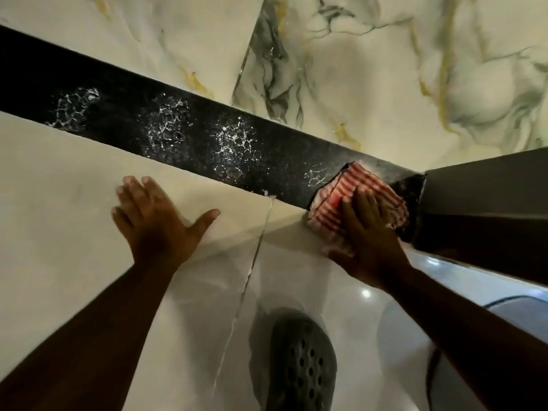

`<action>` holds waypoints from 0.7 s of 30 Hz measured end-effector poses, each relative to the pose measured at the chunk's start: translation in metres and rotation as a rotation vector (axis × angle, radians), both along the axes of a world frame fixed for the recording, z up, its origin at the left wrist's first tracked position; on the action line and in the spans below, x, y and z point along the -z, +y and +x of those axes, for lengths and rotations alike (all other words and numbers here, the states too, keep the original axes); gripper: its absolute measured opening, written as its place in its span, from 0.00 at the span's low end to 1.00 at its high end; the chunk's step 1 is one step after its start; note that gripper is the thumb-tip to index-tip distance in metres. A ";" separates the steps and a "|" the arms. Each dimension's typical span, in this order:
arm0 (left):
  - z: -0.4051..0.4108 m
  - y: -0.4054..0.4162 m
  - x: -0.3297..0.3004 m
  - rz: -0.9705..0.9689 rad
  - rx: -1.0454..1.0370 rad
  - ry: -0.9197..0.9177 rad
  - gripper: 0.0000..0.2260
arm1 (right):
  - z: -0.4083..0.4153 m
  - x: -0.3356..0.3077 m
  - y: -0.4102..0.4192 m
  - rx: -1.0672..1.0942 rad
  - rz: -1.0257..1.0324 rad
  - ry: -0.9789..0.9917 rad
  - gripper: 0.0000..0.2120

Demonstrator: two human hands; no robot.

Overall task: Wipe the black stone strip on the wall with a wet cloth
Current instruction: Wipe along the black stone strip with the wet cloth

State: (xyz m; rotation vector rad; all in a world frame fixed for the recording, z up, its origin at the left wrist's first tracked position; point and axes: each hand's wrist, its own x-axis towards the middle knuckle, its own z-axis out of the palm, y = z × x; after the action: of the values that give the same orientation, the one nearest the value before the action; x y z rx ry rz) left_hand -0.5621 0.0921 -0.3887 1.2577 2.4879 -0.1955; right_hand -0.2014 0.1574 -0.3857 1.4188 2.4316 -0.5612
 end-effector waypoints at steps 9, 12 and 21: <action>0.000 -0.006 0.018 0.116 -0.018 0.028 0.57 | -0.031 0.024 -0.029 0.193 0.194 0.134 0.31; 0.002 -0.007 0.018 0.098 -0.029 0.014 0.58 | -0.059 0.022 -0.034 0.015 0.137 0.179 0.31; 0.000 -0.002 0.016 0.057 -0.084 -0.001 0.60 | 0.021 0.034 0.073 0.253 0.415 0.044 0.32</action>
State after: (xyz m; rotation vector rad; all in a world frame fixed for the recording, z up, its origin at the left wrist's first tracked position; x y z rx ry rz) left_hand -0.5619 0.0899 -0.4051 1.1720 2.5566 -0.1040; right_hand -0.1802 0.2306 -0.4200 1.9121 2.5198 -0.1371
